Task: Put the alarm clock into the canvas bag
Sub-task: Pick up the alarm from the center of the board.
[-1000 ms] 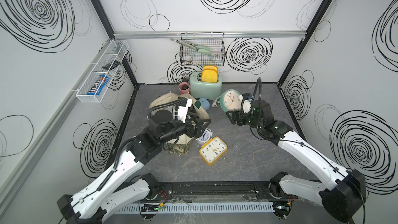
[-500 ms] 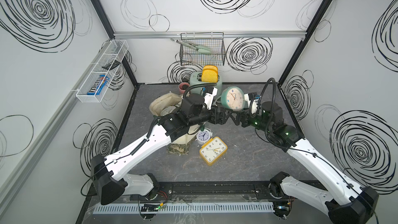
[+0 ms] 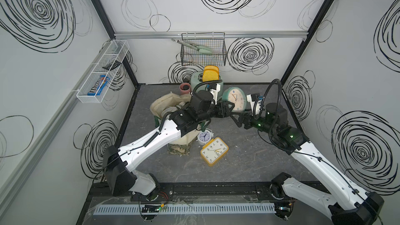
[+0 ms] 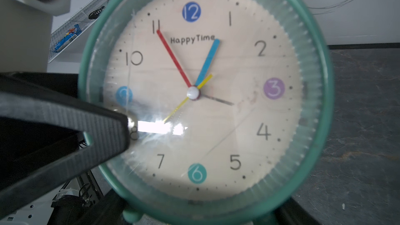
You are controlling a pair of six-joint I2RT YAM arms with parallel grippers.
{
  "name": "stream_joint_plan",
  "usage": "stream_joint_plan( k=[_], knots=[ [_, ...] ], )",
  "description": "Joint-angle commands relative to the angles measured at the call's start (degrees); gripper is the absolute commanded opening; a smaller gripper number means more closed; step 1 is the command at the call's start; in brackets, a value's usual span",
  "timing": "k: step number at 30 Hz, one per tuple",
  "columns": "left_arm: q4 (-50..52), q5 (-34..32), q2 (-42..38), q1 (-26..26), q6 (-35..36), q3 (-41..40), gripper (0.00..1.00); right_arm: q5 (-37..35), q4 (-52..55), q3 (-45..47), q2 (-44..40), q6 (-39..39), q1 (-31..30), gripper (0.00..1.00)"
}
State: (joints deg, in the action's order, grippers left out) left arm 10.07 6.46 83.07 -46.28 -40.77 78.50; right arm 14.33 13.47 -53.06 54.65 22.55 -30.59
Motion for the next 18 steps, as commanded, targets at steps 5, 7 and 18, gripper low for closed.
stream_joint_plan(
  k=[5,7,18],
  knots=[
    [-3.8,-0.21,0.44,0.76,-3.7,0.65,0.4,1.32,-1.97,0.02,-0.88,-0.91,-0.61,0.44],
    [-4.67,0.0,-0.45,1.04,-4.29,-0.27,0.34,1.31,-1.33,-0.56,-0.39,-1.82,-0.95,0.45],
    [2.24,-13.31,-16.73,5.2,3.24,-6.91,0.28,4.83,-1.97,-3.49,8.49,-6.0,-4.85,0.97]
  ],
)
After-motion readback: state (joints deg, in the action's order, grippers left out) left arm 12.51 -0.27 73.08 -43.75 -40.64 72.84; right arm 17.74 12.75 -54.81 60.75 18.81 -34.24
